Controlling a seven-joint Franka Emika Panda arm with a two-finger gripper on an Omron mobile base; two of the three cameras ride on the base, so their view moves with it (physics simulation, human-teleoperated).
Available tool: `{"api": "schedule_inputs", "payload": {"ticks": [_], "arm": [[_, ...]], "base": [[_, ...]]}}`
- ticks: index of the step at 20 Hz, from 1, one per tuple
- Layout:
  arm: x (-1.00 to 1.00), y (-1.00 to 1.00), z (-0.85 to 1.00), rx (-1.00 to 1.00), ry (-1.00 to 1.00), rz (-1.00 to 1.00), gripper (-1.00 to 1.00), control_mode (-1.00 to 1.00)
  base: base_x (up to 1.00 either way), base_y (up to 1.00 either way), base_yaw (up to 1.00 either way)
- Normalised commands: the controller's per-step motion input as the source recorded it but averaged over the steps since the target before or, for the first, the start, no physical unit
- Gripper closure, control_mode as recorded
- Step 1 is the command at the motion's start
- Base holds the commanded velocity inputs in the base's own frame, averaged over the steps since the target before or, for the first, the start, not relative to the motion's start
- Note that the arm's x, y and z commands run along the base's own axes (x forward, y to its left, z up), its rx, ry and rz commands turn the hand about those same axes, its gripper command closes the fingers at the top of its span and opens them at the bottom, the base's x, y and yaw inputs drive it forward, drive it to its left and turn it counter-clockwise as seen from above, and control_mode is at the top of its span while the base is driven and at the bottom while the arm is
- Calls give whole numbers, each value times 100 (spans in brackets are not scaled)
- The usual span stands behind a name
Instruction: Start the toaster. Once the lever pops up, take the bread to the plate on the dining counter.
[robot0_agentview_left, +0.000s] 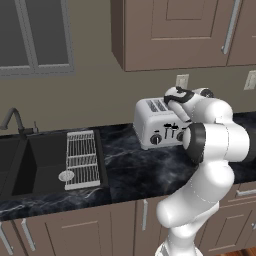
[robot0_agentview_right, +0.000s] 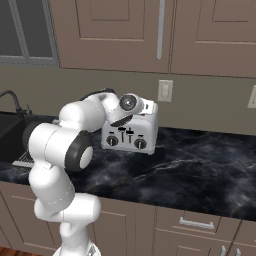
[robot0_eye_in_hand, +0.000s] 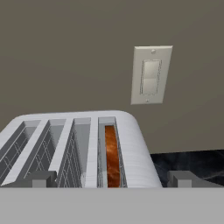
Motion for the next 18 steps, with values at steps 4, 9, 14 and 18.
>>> {"api": "schedule_inputs", "payload": {"ticks": [4,9,14,18], "arm": [[0,0,0,0,0,0,-100,-100],[0,0,0,0,0,0,-100,-100],[0,0,0,0,0,0,-100,-100],[0,0,0,0,0,0,-100,-100]], "base": [[0,0,0],[0,0,0],[0,0,0],[0,0,0]]}}
